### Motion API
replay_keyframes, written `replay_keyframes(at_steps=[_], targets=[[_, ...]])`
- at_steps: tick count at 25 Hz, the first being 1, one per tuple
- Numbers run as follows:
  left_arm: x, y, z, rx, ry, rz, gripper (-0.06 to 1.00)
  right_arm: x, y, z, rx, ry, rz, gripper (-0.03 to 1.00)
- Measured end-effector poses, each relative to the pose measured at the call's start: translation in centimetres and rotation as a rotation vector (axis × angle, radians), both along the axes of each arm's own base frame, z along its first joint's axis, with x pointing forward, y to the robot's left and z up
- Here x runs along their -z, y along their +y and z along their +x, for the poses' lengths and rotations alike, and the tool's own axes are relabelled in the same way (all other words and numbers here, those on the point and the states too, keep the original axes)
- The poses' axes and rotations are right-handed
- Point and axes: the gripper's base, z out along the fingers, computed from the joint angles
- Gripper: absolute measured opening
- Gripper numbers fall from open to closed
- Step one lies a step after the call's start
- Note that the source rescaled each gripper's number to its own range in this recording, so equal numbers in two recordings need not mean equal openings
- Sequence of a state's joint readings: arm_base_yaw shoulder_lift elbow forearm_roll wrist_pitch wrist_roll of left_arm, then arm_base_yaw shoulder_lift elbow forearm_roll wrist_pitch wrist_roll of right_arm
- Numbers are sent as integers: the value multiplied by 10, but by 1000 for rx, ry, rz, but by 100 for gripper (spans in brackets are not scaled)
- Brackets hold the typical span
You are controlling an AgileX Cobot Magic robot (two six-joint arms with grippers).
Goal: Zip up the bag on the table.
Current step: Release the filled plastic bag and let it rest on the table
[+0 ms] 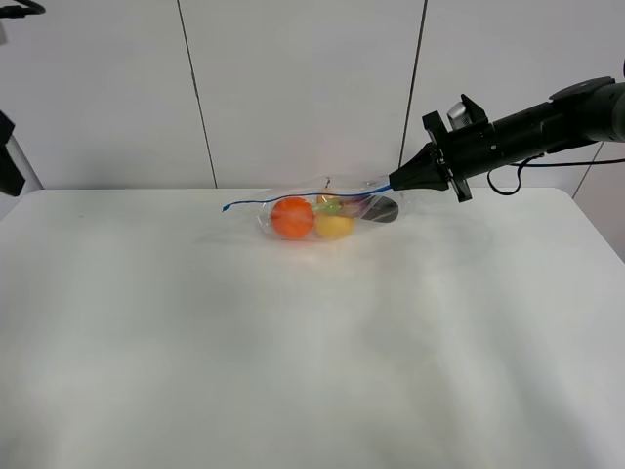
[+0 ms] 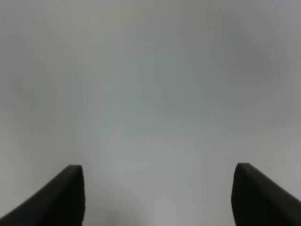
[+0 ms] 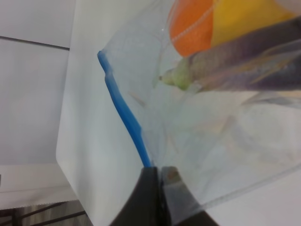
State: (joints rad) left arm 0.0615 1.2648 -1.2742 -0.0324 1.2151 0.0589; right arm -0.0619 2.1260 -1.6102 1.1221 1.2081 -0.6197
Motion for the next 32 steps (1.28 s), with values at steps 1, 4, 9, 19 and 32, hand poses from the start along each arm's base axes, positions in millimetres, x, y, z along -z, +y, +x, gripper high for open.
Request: replay_keyframes(at_steps=[1,4,9,19,32], targets=[[0,-1,-13,-1,-7,1,84,0,0,0,0,0,0,0],[21,-3,-51,-2,29,-1,85,0,0,0,0,0,0,0],[63,-7,-111,-25,74,-12,97,0,0,0,0,0,-1,0],[89,-16,-173,-27,-108,-75,100,2,-1,-1,-10,1,-21,15],[76,-20,-227,28,-440,-71,100,6,-4,-4,-28,28,-95,80]])
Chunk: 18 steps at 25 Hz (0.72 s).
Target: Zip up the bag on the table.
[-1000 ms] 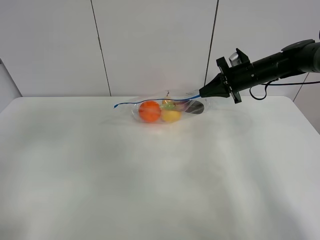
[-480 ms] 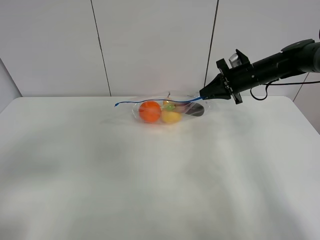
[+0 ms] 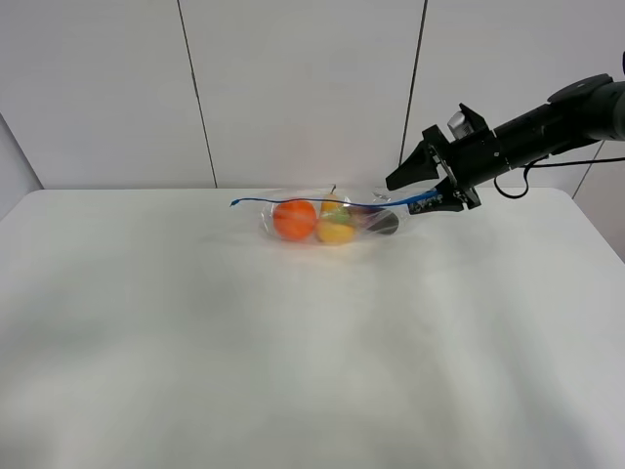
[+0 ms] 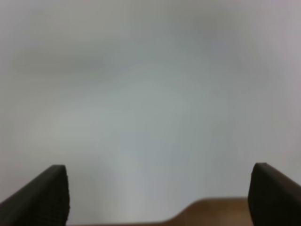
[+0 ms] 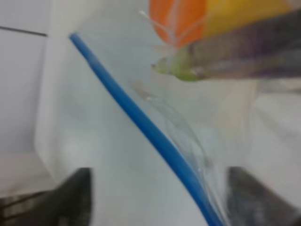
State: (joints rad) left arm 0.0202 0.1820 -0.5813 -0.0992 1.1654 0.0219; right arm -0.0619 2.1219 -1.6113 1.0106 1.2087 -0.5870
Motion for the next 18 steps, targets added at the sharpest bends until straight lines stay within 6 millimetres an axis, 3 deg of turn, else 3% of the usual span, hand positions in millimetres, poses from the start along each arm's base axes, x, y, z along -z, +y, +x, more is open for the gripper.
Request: replay_keyframes(at_steps=[4,11,18], targets=[[0,0,-23,0,-134,3,100,-7,-9,-4,-18,17,-163,88],[3,0,-31,-1,-172,5,100,-69,-32,-8,53,-83,-539,89],[3,0,-31,-1,-172,6,100,-77,-46,-14,108,-65,-720,89]])
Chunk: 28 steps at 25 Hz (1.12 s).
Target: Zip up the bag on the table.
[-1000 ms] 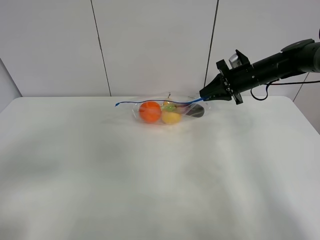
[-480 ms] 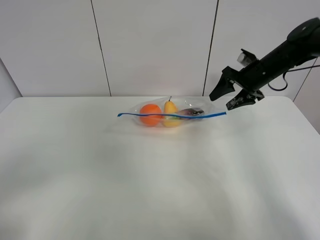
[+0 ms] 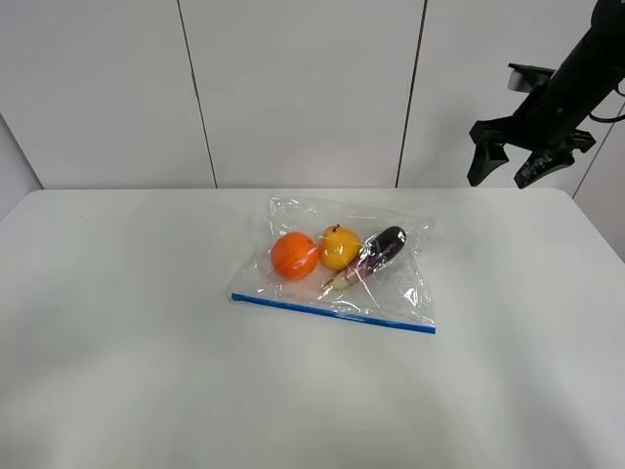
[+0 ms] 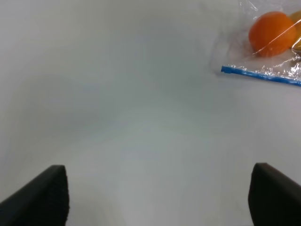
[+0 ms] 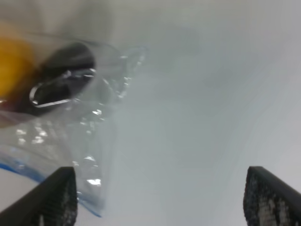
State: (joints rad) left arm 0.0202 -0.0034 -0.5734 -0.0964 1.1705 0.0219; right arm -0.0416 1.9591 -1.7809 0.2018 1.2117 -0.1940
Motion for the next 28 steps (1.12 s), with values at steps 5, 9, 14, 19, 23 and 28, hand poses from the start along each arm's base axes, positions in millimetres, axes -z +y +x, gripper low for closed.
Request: replay_keyframes(at_steps=[5,9,14,19,23,28], targets=[[0,0,0,0,0,0,100,-24,-3,-15,23,-47,-40,89],[0,0,0,0,0,0,100,-41,-4,-49,29,-60,-61,89],[0,0,0,0,0,-1,100,-49,-4,-110,41,-38,-91,89],[0,0,0,0,0,-1,100,-29,-2,-185,47,28,-98,89],[0,0,0,0,0,-1,100,-4,0,-244,64,1,-97,89],[0,0,0,0,0,-1,100,26,3,-307,75,-100,-98,89]])
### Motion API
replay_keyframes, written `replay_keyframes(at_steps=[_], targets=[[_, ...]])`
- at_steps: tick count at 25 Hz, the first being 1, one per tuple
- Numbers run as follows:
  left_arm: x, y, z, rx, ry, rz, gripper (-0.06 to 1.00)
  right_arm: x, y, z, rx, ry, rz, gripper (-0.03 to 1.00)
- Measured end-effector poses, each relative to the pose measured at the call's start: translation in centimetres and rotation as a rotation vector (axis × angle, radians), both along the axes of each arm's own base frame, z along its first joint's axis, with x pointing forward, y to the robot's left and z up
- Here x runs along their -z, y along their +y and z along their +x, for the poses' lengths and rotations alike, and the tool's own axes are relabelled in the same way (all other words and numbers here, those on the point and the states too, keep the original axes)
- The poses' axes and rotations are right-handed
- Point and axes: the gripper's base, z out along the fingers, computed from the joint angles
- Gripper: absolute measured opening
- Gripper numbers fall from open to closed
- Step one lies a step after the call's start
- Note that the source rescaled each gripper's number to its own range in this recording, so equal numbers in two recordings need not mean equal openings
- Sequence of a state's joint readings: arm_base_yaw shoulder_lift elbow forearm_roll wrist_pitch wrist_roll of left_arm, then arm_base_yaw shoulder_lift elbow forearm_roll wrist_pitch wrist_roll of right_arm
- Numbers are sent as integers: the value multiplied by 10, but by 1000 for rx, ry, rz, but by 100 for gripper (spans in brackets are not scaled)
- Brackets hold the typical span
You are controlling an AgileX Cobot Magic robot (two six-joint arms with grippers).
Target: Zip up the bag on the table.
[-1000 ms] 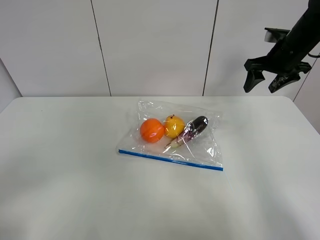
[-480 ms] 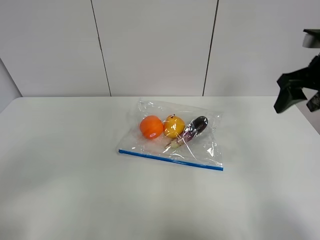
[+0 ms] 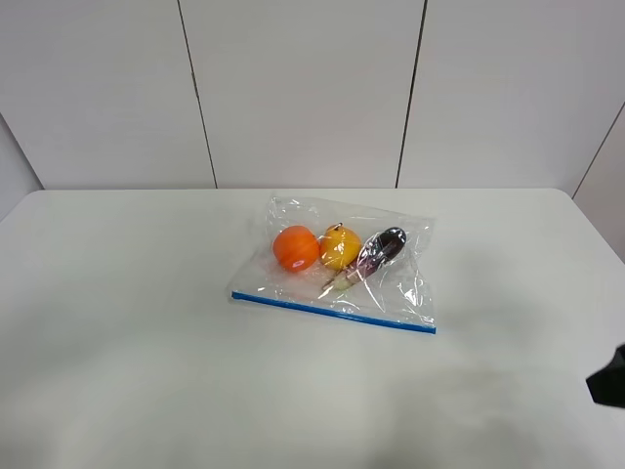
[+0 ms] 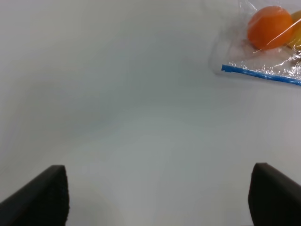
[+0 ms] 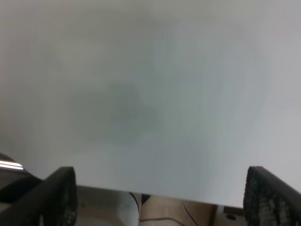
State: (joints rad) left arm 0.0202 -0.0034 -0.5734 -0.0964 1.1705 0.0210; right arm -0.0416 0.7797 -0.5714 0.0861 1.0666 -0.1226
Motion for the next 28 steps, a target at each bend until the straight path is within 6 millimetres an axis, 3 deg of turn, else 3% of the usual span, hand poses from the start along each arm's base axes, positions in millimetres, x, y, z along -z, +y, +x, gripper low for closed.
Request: replay_keyframes(at_steps=[2,4,10,17,28], targets=[[0,0,0,0,0,0,100,5,1,-20,1,-64,-3,89],[0,0,0,0,0,0,100,-2,1,-35,3,-188,-10,89],[0,0,0,0,0,0,100,-18,3,-72,4,-467,-22,89],[0,0,0,0,0,0,100,-23,4,-110,13,-706,-32,89],[0,0,0,0,0,0,100,-22,2,-116,48,-745,-27,89]])
